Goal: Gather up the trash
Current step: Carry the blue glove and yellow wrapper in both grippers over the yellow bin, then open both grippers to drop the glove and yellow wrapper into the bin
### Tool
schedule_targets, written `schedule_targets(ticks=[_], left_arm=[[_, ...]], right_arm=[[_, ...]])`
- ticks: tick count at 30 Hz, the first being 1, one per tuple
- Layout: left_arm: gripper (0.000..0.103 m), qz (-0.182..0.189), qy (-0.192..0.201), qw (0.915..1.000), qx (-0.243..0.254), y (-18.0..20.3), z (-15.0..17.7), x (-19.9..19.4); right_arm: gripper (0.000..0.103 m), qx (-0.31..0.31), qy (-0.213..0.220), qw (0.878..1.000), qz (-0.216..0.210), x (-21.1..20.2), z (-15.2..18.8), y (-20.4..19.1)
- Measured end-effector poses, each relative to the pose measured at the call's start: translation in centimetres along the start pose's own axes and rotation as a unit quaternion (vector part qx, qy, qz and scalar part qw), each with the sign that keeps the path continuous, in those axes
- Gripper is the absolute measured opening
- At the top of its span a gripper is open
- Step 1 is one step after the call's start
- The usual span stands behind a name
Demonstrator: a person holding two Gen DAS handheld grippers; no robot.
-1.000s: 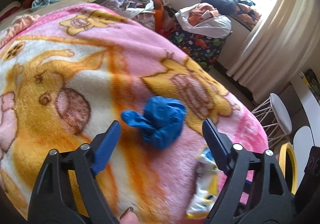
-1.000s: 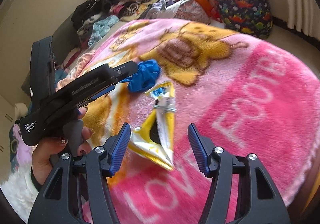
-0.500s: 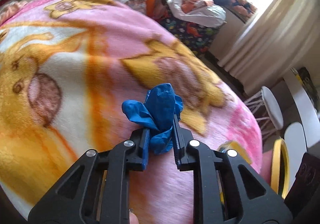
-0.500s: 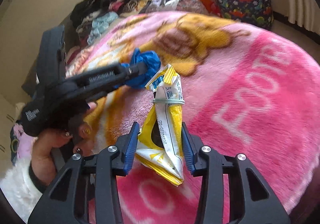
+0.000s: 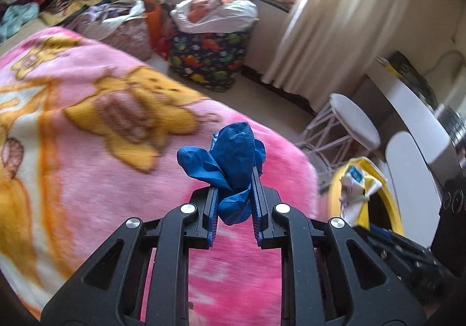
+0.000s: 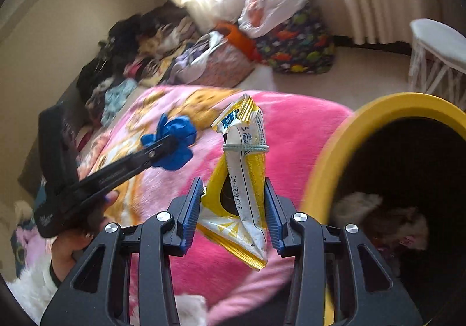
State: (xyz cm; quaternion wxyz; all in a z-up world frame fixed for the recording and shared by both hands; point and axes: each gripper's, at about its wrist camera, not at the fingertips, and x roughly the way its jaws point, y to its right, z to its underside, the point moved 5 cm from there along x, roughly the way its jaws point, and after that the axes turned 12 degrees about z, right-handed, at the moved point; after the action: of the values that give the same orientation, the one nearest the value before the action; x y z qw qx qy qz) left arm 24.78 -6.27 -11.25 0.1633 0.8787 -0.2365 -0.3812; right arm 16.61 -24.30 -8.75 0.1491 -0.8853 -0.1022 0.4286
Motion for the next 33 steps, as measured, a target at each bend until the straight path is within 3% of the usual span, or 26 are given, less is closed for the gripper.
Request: schedule_targets(ticks=[15, 18, 20, 23, 26, 28, 33], left_arm=[[0.013, 0.073, -0.049, 0.9923, 0.086, 11.4, 3.8, 3.3], [0.013, 0.086, -0.063, 0.9889, 0.104, 13.3, 4.8, 4.1], [0.014, 0.091, -0.072, 0.9871, 0.111, 14.3, 5.4, 4.6], [0.017, 0.098, -0.085, 0.9836, 0.125, 15.6, 6.4, 5.4], [0.027, 0.107, -0.100, 0.9800, 0.135, 16.7, 7.4, 6.0], [0.047, 0.105, -0.100, 0.9786, 0.146, 17.3, 7.9, 6.1], [0.074, 0.096, -0.091, 0.9790, 0.155, 17.5, 8.3, 5.3]], right_arm=[[0.040, 0.098, 0.028, 0.993, 0.067, -5.0, 1.4, 11.2], [0.045, 0.120, 0.027, 0.990, 0.075, -5.7, 1.7, 13.1], [0.057, 0.141, 0.033, 0.986, 0.083, -6.4, 2.0, 14.4], [0.061, 0.155, 0.040, 0.982, 0.096, -7.5, 2.6, 15.9], [0.066, 0.167, 0.047, 0.978, 0.113, -8.6, 3.2, 17.0], [0.070, 0.168, 0.054, 0.976, 0.127, -9.5, 3.7, 17.7], [0.078, 0.152, 0.072, 0.975, 0.145, -11.1, 4.3, 17.4]])
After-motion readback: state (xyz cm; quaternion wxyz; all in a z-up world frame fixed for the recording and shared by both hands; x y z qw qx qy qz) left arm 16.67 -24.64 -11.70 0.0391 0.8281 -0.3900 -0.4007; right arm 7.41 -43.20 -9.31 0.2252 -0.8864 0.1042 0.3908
